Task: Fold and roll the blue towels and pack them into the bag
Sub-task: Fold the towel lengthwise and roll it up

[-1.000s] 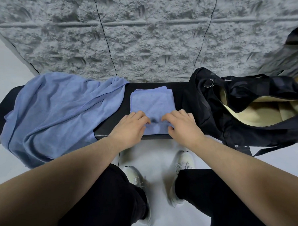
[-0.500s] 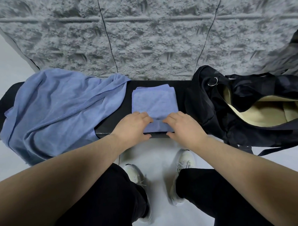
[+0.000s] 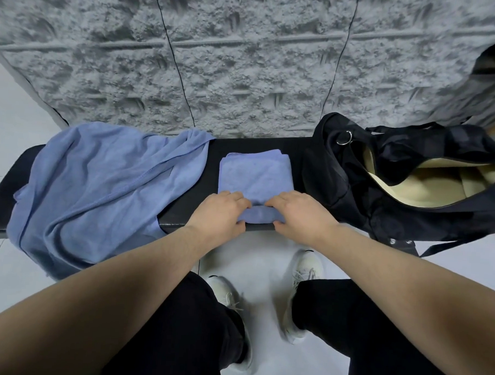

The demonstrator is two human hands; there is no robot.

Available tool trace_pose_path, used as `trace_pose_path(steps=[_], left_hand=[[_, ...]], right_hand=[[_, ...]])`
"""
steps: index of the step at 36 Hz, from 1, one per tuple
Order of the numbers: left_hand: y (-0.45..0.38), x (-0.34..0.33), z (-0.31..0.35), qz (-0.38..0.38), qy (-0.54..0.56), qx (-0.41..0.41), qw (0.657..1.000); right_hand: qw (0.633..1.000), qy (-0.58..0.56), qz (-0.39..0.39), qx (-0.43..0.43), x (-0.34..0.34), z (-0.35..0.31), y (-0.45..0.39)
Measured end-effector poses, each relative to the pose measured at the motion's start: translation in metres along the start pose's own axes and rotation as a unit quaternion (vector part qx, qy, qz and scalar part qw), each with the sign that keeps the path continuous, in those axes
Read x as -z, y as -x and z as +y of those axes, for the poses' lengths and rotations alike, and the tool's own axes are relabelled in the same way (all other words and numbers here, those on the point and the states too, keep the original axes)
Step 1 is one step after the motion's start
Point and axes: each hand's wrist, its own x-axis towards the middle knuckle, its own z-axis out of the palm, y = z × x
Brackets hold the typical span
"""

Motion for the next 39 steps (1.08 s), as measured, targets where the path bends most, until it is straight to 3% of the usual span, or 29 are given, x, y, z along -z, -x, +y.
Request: trace_pose_path(steps=[12, 18, 21, 27, 32, 39], left_hand=[[0.005, -0.005, 0.003, -0.002, 0.064, 0.04, 0.997], [0.001, -0.006, 0.002, 0.023, -0.005, 0.046, 0.999], [0.001, -0.011, -0.002, 0.046, -0.001, 0.031, 0.998], [0.0, -0.008, -0.005, 0.068, 0.065, 0.021, 0.995], [-0.003, -0.006, -0.009, 0.09, 0.088, 0.023, 0.992], [-0.005, -0.006, -0.011, 0.16, 0.084, 0.0, 0.983]], right_hand=[[0.999, -0.038, -0.017, -0.032, 0.003, -0.006, 0.009], [0.998, 0.018, 0.045, -0.036, -0.002, -0.005, 0.001], [0.998, 0.026, 0.036, -0.044, -0.003, -0.005, -0.002], [0.995, -0.074, 0.023, -0.064, 0.002, -0.001, -0.004], [0.992, -0.094, 0.03, -0.076, 0.003, 0.003, -0.005], [0.998, 0.012, 0.061, -0.025, 0.0, -0.002, -0.009]])
